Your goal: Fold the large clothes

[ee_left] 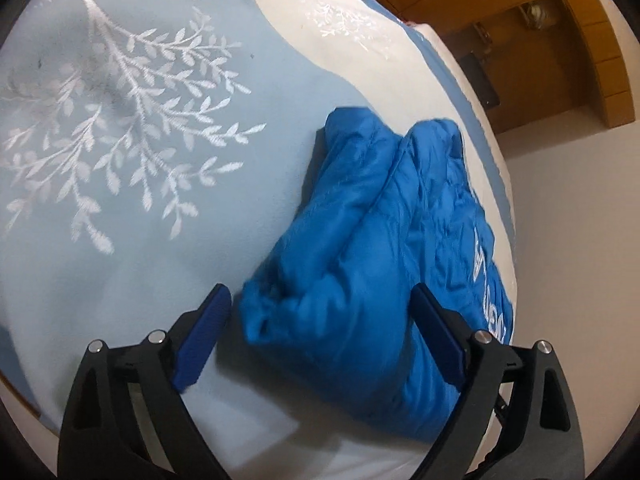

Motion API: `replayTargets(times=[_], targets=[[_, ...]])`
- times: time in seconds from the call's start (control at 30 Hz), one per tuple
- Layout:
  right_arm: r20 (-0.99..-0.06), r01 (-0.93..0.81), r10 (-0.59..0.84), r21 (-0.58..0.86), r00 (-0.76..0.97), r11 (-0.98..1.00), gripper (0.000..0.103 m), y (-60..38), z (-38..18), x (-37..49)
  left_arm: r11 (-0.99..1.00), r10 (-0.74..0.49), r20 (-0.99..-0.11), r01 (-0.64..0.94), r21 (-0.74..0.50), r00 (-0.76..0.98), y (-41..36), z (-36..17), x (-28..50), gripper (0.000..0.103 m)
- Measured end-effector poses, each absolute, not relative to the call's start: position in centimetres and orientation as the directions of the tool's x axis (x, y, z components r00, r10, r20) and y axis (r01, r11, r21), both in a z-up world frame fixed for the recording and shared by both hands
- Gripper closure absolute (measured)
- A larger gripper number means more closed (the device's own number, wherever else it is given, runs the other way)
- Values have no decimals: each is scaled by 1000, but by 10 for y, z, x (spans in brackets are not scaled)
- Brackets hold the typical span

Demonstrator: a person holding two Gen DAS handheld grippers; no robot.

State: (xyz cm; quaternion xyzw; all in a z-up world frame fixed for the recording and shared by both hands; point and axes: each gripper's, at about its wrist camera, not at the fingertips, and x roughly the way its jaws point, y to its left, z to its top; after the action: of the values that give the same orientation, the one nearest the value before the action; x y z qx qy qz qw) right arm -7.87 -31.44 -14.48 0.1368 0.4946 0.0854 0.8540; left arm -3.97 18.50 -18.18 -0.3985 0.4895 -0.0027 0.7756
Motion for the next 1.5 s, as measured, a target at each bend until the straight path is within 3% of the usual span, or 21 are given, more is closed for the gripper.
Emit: replayTargets(times=[0.1, 0.23, 0.33, 0.4, 0.53, 0.83, 1.1, 1.27, 1.5], targets=[[-825, -8, 279, 316, 492, 949, 67, -313, -146, -76, 687, -399, -748, -368, -627, 530, 181, -182, -29, 17], [-828, 0, 278, 318, 486, 948, 66, -313, -146, -73, 694, -407, -737, -342, -633, 540, 174, -181, -22, 49], [-831, 8, 277, 321, 482, 947, 66, -312, -146, -72, 667, -425, -712, -338, -663, 559, 177, -175, -25, 66], [-836, 13, 273, 317, 476, 948, 66, -313, -146, -71, 664, -420, -697, -327, -672, 581, 177, -164, -32, 71], [-840, 21, 271, 318, 470, 948, 66, -313, -147, -67, 721, -380, -733, -315, -617, 564, 172, -164, -39, 71], [-864, 17, 246, 282, 439, 959, 66, -305, -156, -55, 718, -415, -743, -312, -622, 525, 177, -192, -26, 64], [-855, 39, 268, 317, 443, 948, 65, -310, -160, -52, 698, -433, -732, -318, -641, 527, 185, -192, -30, 63], [-839, 78, 308, 380, 449, 922, 64, -324, -154, -55, 729, -408, -738, -295, -618, 537, 182, -170, -30, 68], [-816, 89, 315, 404, 485, 910, 62, -334, -117, -68, 810, -365, -714, -174, -560, 598, 153, -98, -30, 71]])
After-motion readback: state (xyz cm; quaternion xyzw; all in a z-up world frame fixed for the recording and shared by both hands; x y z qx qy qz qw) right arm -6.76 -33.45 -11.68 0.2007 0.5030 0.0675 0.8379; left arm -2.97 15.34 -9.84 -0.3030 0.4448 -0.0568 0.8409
